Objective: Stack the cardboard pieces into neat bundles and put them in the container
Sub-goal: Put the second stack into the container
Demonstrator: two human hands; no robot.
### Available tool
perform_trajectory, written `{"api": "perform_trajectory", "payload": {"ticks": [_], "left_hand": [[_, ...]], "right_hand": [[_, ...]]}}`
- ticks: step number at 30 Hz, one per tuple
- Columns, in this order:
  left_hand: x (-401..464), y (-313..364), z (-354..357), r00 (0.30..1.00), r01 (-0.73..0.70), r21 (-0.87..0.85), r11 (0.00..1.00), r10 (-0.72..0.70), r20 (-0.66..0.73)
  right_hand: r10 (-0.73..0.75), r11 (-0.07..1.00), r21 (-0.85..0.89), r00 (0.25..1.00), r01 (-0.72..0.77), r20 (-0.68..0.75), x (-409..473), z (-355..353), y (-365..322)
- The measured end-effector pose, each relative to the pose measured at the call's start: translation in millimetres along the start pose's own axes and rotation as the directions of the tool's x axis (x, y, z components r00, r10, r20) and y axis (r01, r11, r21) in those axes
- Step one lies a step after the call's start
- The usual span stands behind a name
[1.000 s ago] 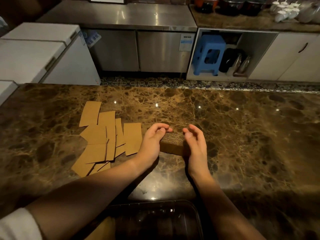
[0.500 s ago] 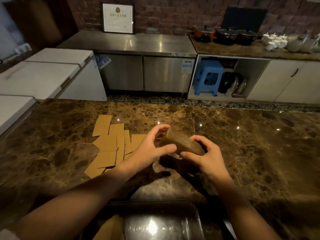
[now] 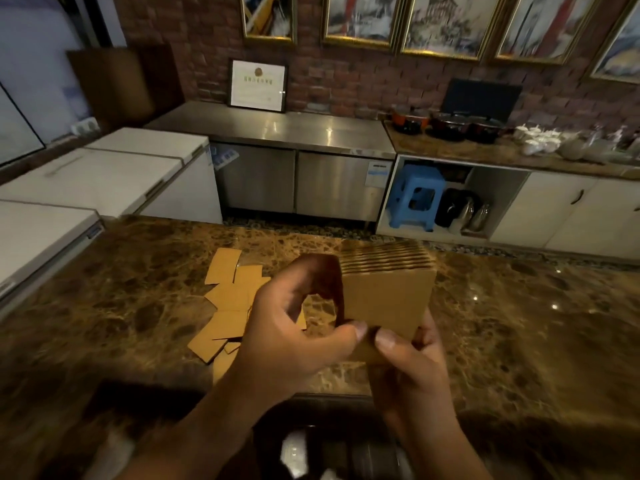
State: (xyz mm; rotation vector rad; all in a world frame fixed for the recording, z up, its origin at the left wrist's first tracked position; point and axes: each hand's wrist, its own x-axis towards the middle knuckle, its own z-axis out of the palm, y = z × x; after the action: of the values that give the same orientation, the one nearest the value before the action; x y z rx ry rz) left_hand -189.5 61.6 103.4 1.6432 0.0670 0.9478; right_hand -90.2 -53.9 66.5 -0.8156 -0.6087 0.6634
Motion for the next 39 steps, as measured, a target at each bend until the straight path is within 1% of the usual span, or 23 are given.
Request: {"api": "perform_trajectory", "payload": {"ticks": [5, 7, 9, 10, 11, 12, 13, 14, 16, 18, 19, 21, 23, 24, 26, 29, 30, 32, 33, 34, 37, 38, 39], "left_hand": [[-20, 13, -8, 1.0, -0.003, 0.082, 0.997, 0.004, -0.003], [-27, 13, -13, 1.0, 0.012, 0.1, 0.995, -0.013, 0.01], [-34, 13, -20, 0.998, 0.054, 0.111, 0.992, -0.055, 0.005], [-39, 12, -22, 0.996, 0.091, 0.12, 0.989, -0.091, -0.005], [-43, 9, -26, 0.991, 0.134, 0.128, 0.983, -0.134, -0.012], [-50, 6, -30, 0.982, 0.188, 0.122, 0.975, -0.188, -0.015], [-57, 3, -33, 0.969, 0.247, 0.107, 0.963, -0.246, -0.018], [-65, -1, -37, 0.952, 0.305, 0.092, 0.948, -0.304, -0.021], [-77, -10, -38, 0.908, 0.42, 0.059, 0.906, -0.419, -0.028], [-93, -17, -44, 0.854, 0.519, 0.025, 0.854, -0.518, -0.053], [-101, -19, -49, 0.845, 0.531, 0.001, 0.848, -0.529, -0.083], [-118, -20, -69, 0.847, 0.488, -0.005, 0.873, -0.474, -0.239], [-136, -21, -93, 0.83, 0.467, 0.076, 0.881, -0.408, -0.38], [-145, -24, -103, 0.811, 0.484, 0.087, 0.871, -0.409, -0.418], [-163, -35, -116, 0.735, 0.575, 0.009, 0.818, -0.512, -0.444], [-184, -46, -116, 0.6, 0.726, -0.143, 0.673, -0.721, -0.346], [-189, -48, -113, 0.565, 0.762, -0.163, 0.626, -0.767, -0.303], [-193, -48, -106, 0.522, 0.808, -0.186, 0.559, -0.826, -0.215], [-192, -47, -104, 0.52, 0.81, -0.214, 0.546, -0.837, -0.169], [-191, -47, -101, 0.538, 0.801, -0.231, 0.553, -0.833, -0.126], [-191, -44, -94, 0.598, 0.766, -0.234, 0.599, -0.797, -0.08], [-190, -44, -94, 0.596, 0.765, -0.245, 0.596, -0.799, -0.08], [-192, -43, -96, 0.586, 0.767, -0.265, 0.584, -0.806, -0.08]], "right_hand": [[0.094, 0.993, 0.078, 0.995, -0.093, -0.018, -30, 17, 5], [0.114, 0.991, 0.075, 0.993, -0.112, -0.014, -37, 21, 6], [0.147, 0.988, -0.031, 0.989, -0.148, -0.03, -43, 24, 3], [0.159, 0.973, -0.162, 0.986, -0.167, -0.057, -45, 23, 0], [0.15, 0.935, -0.315, 0.986, -0.164, -0.068, -46, 21, -1], [0.143, 0.884, -0.444, 0.989, -0.147, -0.041, -47, 20, -2], [0.155, 0.832, -0.539, 0.988, -0.133, -0.003, -48, 20, -4], [0.186, 0.803, -0.581, 0.982, -0.132, 0.033, -49, 20, -3], [0.274, 0.786, -0.588, 0.96, -0.191, 0.055, -52, 14, 0], [0.387, 0.756, -0.576, 0.922, -0.312, 0.008, -57, 9, 9], [0.432, 0.721, -0.59, 0.902, -0.363, -0.028, -60, 5, 11], [0.503, 0.618, -0.65, 0.858, -0.442, -0.105, -66, -4, 16], [0.573, 0.508, -0.698, 0.803, -0.506, -0.165, -76, -13, 22], [0.61, 0.461, -0.704, 0.769, -0.54, -0.19, -80, -16, 28], [0.661, 0.34, -0.723, 0.7, -0.601, -0.271, -87, -16, 44], [0.693, 0.168, -0.743, 0.614, -0.648, -0.378, -86, -9, 69], [0.693, 0.14, -0.738, 0.598, -0.66, -0.404, -84, -6, 76], [0.703, 0.133, -0.702, 0.566, -0.699, -0.43, -82, -1, 88], [0.705, 0.129, -0.702, 0.563, -0.701, -0.432, -82, 2, 95], [0.696, 0.111, -0.722, 0.572, -0.683, -0.434, -82, 5, 100], [0.596, -0.052, -0.792, 0.618, -0.608, -0.513, -77, 15, 105], [0.573, -0.059, -0.774, 0.614, -0.63, -0.543, -76, 19, 105], [0.577, -0.016, -0.743, 0.6, -0.669, -0.554, -75, 22, 104]]}}
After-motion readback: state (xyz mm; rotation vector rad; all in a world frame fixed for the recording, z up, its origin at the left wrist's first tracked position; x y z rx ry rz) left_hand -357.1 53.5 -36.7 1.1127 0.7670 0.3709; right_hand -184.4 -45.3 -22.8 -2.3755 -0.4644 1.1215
